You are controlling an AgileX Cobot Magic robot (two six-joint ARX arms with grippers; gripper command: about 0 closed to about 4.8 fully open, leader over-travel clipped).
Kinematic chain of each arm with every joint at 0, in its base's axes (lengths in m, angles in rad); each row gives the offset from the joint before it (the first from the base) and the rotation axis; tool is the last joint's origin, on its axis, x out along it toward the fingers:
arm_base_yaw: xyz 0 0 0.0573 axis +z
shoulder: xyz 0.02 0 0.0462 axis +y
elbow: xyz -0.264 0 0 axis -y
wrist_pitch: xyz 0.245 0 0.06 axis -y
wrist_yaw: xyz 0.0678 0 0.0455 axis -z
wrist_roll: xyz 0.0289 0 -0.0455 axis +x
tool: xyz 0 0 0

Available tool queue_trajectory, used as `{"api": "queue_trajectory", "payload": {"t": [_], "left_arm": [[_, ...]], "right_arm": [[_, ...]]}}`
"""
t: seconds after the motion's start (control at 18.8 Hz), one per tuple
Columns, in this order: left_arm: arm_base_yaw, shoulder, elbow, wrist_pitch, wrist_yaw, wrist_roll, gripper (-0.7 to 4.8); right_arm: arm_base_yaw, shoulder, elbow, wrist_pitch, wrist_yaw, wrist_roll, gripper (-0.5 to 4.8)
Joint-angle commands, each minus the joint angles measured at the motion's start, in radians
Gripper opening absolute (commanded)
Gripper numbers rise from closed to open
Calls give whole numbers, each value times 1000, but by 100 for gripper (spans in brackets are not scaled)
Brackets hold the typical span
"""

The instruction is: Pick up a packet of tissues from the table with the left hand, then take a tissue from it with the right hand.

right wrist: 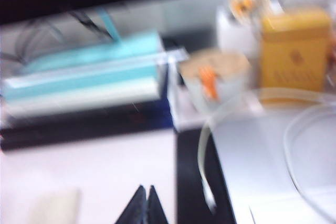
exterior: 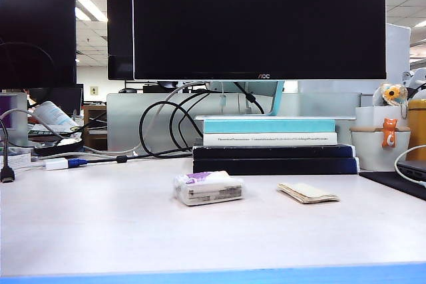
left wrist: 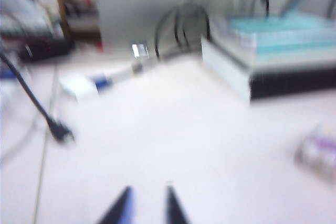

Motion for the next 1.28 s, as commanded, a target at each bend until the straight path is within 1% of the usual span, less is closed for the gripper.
{"api": "queue_trajectory", "payload": {"t": [0.05, 0.16, 0.27, 0.37, 0.43, 0.48, 0.53, 0.59, 0.64, 0.74, 0.8, 0.85, 1.28], "left_arm": [[0, -3, 3, -3, -2, 39, -6], [0, -3, 2, -9, -26, 57, -6], [0, -3, -7, -18, -16, 57, -4], [0, -3, -7, -19, 6, 60, 10], [0, -3, -7, -3, 7, 57, 28], [0, -3, -7, -1, 5, 54, 28], [0, -3, -6, -1, -89, 52, 26], [0, -3, -6, -2, -119, 49, 26], [0, -3, -6, -1, -114, 49, 27], [-1, -3, -6, -4, -35, 55, 27], [-1, -3, -7, 5, -14, 58, 27], [-1, -3, -6, 22, -16, 50, 27], [0, -3, -7, 14, -19, 56, 26]], "right_arm": [[0, 3, -11, -34, 43, -12, -1], [0, 3, -11, -38, 59, -12, -1], [0, 3, -11, -37, 58, -11, -1], [0, 3, -11, -38, 56, -11, -1], [0, 3, -11, -38, 56, -11, -1], [0, 3, -11, -40, 57, -11, -1], [0, 3, -11, -63, 111, -11, -1], [0, 3, -11, -83, 132, -11, -1], [0, 3, -11, -92, 126, -2, -1], [0, 2, -11, -85, 127, 0, -1], [0, 2, -11, -86, 127, 0, -1], [0, 2, -11, -90, 127, -1, -1], [0, 2, -11, -90, 127, -1, -1]]}}
